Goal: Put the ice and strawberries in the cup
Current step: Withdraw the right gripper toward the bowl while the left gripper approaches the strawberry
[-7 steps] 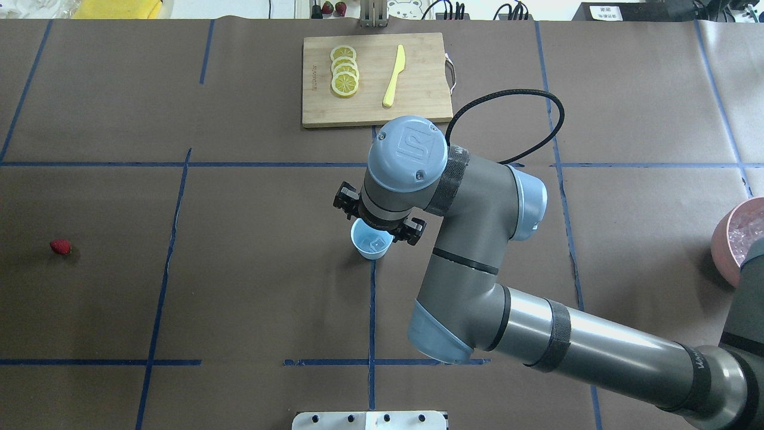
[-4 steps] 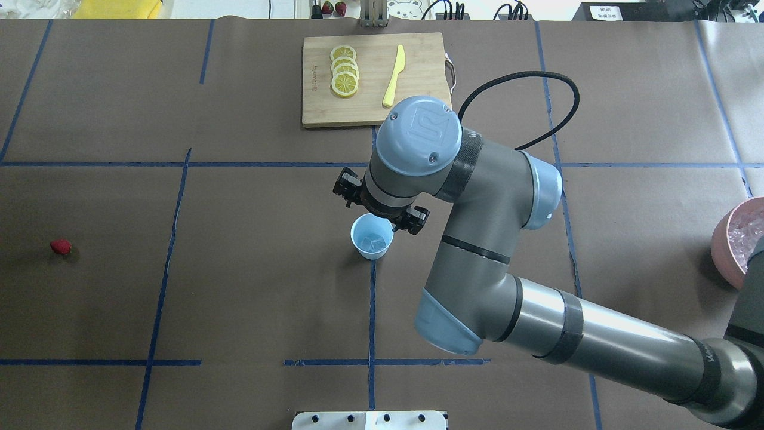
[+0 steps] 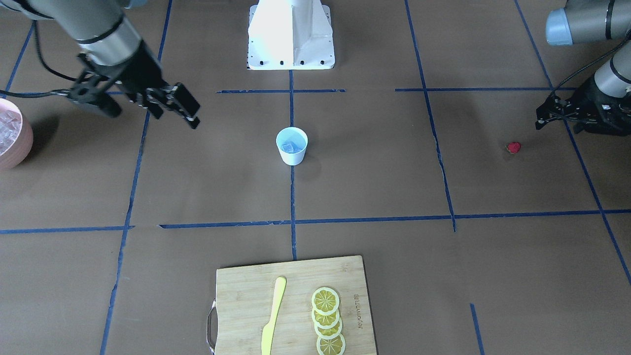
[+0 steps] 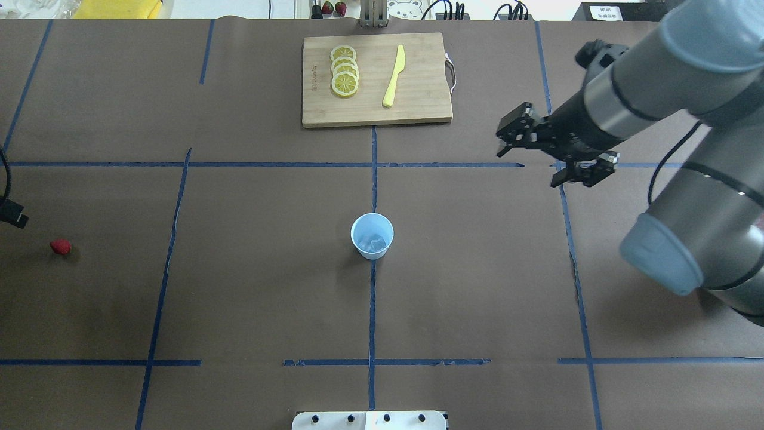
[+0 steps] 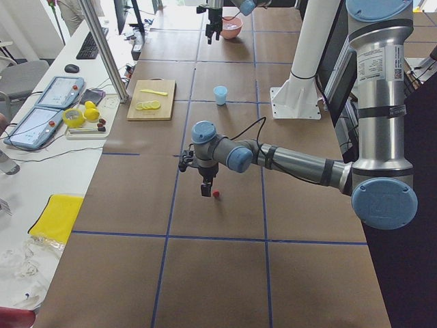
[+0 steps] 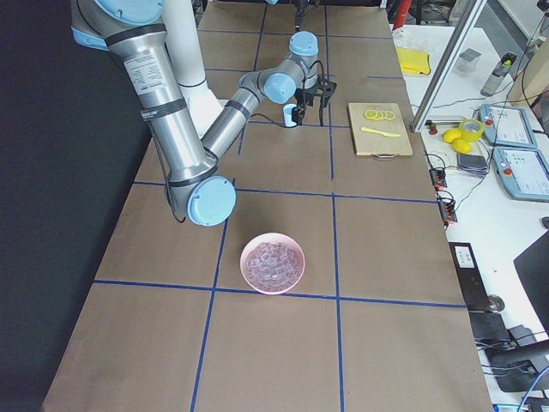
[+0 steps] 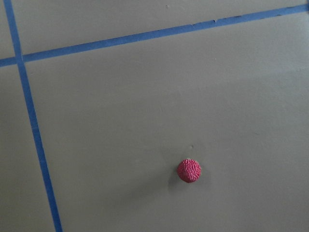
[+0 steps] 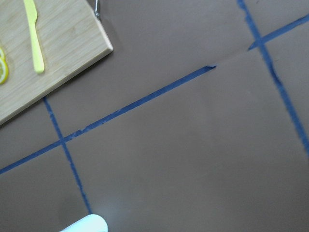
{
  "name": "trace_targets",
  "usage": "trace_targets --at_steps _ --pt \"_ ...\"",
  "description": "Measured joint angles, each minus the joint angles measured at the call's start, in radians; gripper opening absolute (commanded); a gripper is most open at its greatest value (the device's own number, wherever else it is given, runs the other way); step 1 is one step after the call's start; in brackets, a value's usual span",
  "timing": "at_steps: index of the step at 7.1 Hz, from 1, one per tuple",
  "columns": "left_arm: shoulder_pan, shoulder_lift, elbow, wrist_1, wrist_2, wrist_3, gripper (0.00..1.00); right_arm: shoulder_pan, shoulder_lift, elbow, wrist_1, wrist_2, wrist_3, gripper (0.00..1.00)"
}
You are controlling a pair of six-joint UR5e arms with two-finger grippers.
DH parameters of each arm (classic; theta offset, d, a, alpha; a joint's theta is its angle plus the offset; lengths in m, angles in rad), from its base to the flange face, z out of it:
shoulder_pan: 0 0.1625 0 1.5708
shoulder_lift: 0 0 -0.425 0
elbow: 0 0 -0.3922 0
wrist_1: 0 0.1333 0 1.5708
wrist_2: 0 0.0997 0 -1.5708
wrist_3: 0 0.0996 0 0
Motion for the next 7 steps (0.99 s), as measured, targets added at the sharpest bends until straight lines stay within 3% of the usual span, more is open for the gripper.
trace_targets --at_steps 2,5,6,7 --pt "0.080 -0.015 0.113 -0.177 0.025 -0.151 1.00 0.128 -0.154 0.041 0.002 0.081 -0.228 0.99" --pt "0.149 -0.030 0.150 -0.225 0.034 -0.235 1.00 0.167 -0.207 0.046 0.003 0.096 -0.320 0.99" --pt "0.165 -0.032 0.163 -0.227 0.040 -0.237 0.92 0.168 -0.209 0.045 0.004 0.095 -0.323 0.99" --pt "0.178 -0.035 0.173 -0.229 0.052 -0.239 0.58 0.169 -0.210 0.045 0.005 0.094 -0.324 0.99"
